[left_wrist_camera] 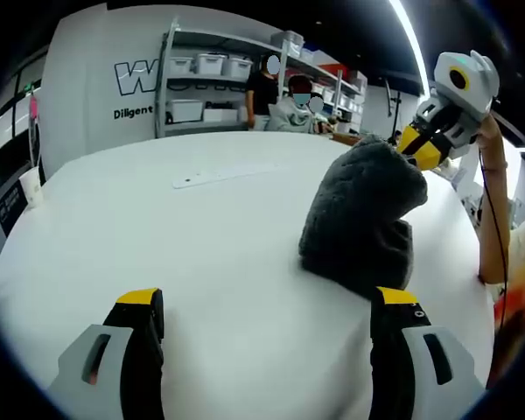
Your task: Open the folded towel by lifting each exposed corner and separating the folded layers until the towel lies flat within the target outline without major curled edges
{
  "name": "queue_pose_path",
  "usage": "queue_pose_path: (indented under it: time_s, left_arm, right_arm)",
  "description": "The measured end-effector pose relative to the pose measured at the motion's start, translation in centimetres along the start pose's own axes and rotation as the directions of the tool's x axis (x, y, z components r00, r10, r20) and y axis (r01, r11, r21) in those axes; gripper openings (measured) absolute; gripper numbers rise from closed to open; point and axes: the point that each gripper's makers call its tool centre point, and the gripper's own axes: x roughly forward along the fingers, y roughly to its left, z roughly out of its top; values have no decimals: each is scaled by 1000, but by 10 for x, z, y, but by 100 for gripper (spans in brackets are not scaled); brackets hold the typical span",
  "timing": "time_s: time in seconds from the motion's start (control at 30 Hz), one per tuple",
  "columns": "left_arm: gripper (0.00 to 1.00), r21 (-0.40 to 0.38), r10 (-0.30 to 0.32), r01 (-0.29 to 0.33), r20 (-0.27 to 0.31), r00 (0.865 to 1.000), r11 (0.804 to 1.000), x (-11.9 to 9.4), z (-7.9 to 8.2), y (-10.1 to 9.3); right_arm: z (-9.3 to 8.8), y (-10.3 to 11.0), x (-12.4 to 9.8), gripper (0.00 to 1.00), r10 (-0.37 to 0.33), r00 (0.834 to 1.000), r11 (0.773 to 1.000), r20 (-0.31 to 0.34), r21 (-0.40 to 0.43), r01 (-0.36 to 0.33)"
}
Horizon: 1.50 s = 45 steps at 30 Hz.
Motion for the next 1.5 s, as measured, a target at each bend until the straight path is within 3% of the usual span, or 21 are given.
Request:
queue_pose_path:
  time_s: [0.67, 1.27, 1.5]
  left_arm:
    - [95, -3, 3, -3, 2, 1000, 1000, 0, 2, 2]
    - [95, -5, 6, -6, -1, 1000, 1000, -1, 4, 6]
    - [95, -3, 3, -3, -1, 1000, 1000, 0, 4, 4]
  right_arm:
    - [9, -33, 10, 0, -98, 992, 995, 79, 44, 95]
    - [14, -63, 30, 0, -204, 970, 978, 133, 59, 198]
    - [15, -81, 47, 0, -270, 950, 963, 157, 61, 263]
